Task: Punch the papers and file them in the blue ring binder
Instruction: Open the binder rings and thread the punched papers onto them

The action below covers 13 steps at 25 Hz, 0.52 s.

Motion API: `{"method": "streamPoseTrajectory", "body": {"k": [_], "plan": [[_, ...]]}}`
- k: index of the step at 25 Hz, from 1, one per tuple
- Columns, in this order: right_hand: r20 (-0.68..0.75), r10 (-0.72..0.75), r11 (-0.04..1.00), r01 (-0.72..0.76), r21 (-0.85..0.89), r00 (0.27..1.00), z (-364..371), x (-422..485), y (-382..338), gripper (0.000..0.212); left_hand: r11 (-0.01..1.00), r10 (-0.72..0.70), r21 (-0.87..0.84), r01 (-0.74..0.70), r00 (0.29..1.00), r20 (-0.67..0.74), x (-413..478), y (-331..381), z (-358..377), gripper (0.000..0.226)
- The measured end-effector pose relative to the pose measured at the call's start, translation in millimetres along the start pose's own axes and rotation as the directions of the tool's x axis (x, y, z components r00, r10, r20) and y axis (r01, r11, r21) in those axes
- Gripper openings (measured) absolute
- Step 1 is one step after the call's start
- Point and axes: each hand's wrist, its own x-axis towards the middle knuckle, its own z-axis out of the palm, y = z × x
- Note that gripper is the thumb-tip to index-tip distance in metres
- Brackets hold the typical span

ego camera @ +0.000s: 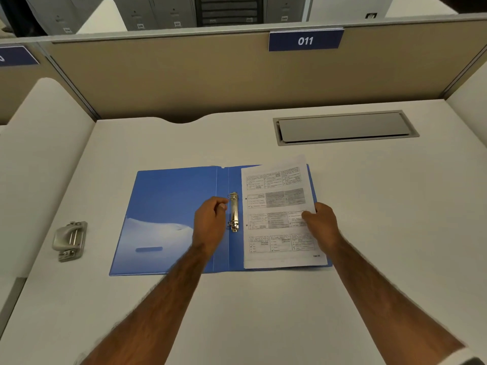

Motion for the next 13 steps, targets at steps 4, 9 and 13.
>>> {"method": "streamPoseTrajectory", "body": {"k": [4, 9, 13], "plan": [[-0.019, 0.024, 0.999, -0.025, -0.024, 1.000, 5, 1, 0, 0.013, 0.972, 0.044, 0.228, -0.064, 0.995, 0.090, 7, -21, -6, 0.020], [-0.113, 0.025, 0.980, -0.047, -0.195, 0.993, 6, -4, -4, 0.015, 0.954, 0.074, 0.281, -0.108, 0.989, 0.130, 24, -17, -9, 0.018], [-0.293, -0.295, 0.849, 0.109, -0.517, 0.909, 10, -15, -12, 0.020, 0.929, 0.134, 0.307, -0.206, 0.961, 0.240, 18, -18, -15, 0.016]]}}
